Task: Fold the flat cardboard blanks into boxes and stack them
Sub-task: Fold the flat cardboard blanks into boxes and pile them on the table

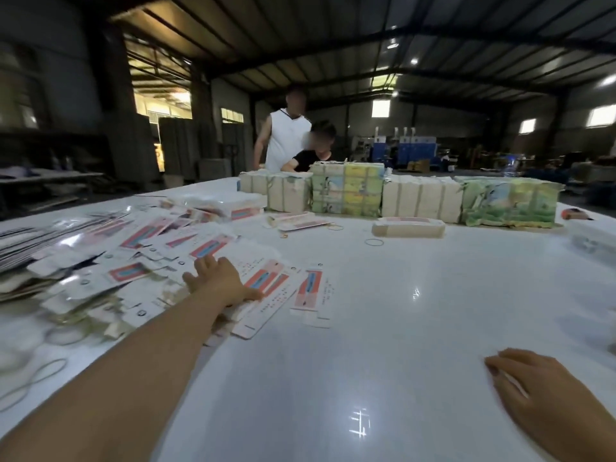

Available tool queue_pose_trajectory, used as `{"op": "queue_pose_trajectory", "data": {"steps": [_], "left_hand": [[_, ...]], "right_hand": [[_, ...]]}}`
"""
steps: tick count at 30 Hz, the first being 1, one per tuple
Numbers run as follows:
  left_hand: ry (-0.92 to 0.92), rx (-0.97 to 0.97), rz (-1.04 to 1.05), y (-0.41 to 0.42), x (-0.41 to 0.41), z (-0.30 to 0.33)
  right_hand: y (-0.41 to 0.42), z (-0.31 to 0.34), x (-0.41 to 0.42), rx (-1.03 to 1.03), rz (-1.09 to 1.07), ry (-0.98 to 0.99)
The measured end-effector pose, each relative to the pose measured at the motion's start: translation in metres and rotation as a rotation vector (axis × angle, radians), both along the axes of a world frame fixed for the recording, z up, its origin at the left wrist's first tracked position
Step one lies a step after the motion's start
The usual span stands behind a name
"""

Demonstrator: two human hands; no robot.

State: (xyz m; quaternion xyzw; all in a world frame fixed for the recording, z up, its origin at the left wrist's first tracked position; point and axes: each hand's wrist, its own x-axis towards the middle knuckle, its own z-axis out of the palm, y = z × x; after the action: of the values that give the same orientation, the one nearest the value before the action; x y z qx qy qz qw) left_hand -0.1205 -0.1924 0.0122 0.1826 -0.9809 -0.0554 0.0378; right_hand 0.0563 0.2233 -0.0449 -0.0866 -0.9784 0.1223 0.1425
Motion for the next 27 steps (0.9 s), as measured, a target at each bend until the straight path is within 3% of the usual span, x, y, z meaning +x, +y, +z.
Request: {"op": "queue_pose_trajectory", "data": {"steps": [9, 16, 21, 24, 27], "left_hand": [[0.003, 0.094, 0.026, -0.011, -0.021, 0.009], [0.148, 0.398, 0.012, -0.023, -0.028, 0.029], [0.15, 0.421, 0.029, -0.046, -0.029, 0.032], [0.156, 0.292, -0.027, -0.054, -0.021, 0.034], [0.216, 0.388, -0.163, -0.035, -0.01, 0.051]], "right_hand": [[0.001, -0.005, -0.003, -0.087, 0.018, 0.076], [-0.002, -0.003, 0.002, -0.069, 0.009, 0.065], [-0.004, 0.002, 0.005, -0.046, 0.028, 0.06], [-0.006, 0.006, 0.008, -0.018, 0.06, 0.075], [-0.007, 0.008, 0.009, 0.023, 0.082, 0.048]]}}
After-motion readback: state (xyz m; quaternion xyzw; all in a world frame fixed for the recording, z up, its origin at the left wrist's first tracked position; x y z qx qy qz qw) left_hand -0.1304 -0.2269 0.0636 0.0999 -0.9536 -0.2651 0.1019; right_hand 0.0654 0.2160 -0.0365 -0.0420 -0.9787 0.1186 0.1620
